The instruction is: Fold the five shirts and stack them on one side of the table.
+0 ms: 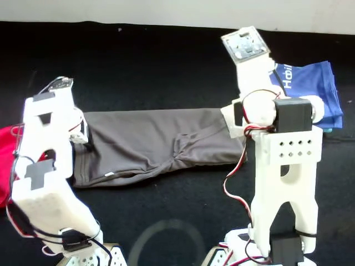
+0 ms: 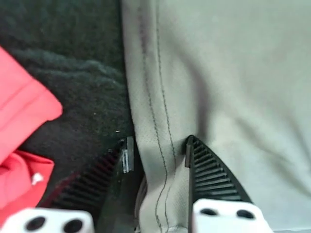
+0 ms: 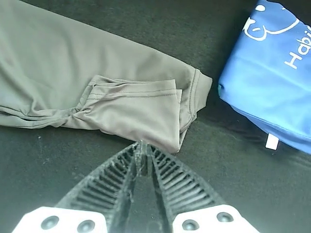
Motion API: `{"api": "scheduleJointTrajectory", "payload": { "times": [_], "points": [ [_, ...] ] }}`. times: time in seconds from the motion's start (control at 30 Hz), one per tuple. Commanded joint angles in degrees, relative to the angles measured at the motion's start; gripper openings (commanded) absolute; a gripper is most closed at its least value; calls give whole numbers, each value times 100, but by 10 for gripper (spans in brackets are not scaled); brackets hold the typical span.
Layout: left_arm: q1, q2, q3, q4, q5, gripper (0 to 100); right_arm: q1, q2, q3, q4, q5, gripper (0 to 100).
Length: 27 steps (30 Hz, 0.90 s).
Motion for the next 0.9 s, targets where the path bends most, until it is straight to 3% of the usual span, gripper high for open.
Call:
{"api": "scheduleJointTrajectory", "payload": {
  "times": [0.0, 0.07, 0.27, 0.47, 0.63, 0.87],
  "points": [
    [242, 330, -505, 615, 0, 119, 84, -224, -215, 57, 70, 7],
    [198, 479, -716, 765, -9, 0, 84, -224, -215, 57, 70, 7],
    [-611, 549, -1253, 1011, -492, 9, 330, -743, 189, 57, 35, 7],
    [-1226, 523, -2642, 1793, -967, 9, 365, -1719, 2360, -514, 53, 7],
    [-1086, 488, -3407, 2514, -1064, 9, 875, -2580, 4470, -1675, 53, 7],
    [-22, 66, -3785, 3182, -659, 9, 1868, -3846, 6949, -2897, 62, 7]
  ]
}}
